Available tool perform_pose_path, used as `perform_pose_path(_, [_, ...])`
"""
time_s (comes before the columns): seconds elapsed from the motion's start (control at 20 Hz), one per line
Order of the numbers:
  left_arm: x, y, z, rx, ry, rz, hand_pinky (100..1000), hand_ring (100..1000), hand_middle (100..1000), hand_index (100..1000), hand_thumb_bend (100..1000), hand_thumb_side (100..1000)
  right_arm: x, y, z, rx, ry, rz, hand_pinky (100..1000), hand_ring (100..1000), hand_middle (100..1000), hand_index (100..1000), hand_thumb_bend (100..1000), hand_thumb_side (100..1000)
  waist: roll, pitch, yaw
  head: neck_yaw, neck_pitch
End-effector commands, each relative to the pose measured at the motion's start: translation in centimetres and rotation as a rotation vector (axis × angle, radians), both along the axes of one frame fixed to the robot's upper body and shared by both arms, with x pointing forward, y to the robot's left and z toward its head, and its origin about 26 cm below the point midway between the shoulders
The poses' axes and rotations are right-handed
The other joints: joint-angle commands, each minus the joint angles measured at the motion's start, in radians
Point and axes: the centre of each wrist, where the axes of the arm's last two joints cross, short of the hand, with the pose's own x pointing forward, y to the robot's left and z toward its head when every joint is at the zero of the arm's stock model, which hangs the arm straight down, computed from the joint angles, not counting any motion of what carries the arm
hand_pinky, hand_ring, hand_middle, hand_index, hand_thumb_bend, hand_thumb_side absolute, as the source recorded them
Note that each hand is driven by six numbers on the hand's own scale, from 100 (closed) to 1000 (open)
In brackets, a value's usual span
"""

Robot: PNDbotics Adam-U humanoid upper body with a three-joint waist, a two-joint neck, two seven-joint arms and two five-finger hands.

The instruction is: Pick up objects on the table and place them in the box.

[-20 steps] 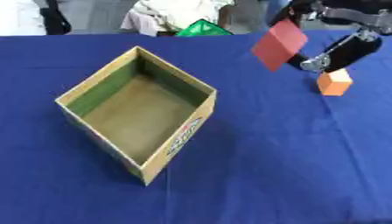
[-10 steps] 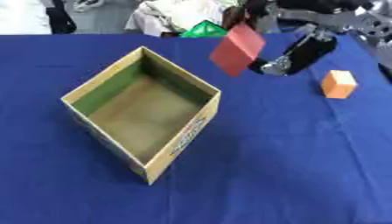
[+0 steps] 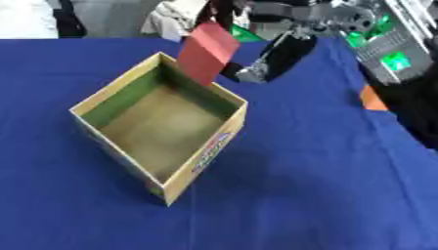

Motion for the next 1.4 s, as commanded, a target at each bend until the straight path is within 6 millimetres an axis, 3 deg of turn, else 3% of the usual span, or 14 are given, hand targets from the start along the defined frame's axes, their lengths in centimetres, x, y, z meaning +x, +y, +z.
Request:
perform_pose_path(0.05, [-0.1,-0.2,0.9,0.009,-0.030,-0.015,846,680,728,865,564,958,1.2,1.8,0.5,-0.014,0.033,-0.003,603,618,515,632,100,374,0.005,-0.016,0.002,-0.011,0.013])
perform_pose_path(0.2, [-0.1,-0.1,0.9,0.006,-0.034,-0.013,846,680,728,865,565,957,2.4,4.1,1.0,-0.021,0.080,0.011,607,620,518,633,100,391,0.006,-0.015,0.001,-0.015,0.013])
perform_pose_path(0.25, [-0.1,-0.1,1.0,0.005,-0.035,-0.012,846,680,728,865,561,963,2.7,4.7,1.2,-0.027,0.093,0.017,607,621,518,634,100,445,0.007,-0.014,0.000,-0.015,0.011])
perform_pose_path(0.3, [-0.1,-0.1,1.0,0.004,-0.036,-0.011,846,680,729,865,565,957,3.0,5.2,1.5,-0.036,0.108,0.025,608,622,519,634,100,398,0.007,-0.013,0.000,-0.015,0.010])
perform_pose_path(0.45, [-0.1,-0.2,1.0,0.000,-0.037,-0.013,846,680,729,865,565,957,4.3,6.0,1.3,-0.059,0.149,0.045,608,622,520,634,100,402,0.008,-0.012,0.000,-0.018,0.007])
perform_pose_path(0.95, [0.0,-0.4,1.1,-0.005,-0.043,-0.023,846,680,729,865,566,956,8.0,8.3,-3.1,-0.167,0.221,0.072,625,650,543,658,100,423,0.013,-0.008,0.003,-0.029,0.000])
perform_pose_path(1.4, [0.0,-0.5,1.0,-0.009,-0.041,-0.026,847,679,729,865,564,959,9.3,9.0,-6.4,-0.258,0.231,0.016,664,713,608,732,227,499,0.014,-0.003,0.005,-0.027,-0.005])
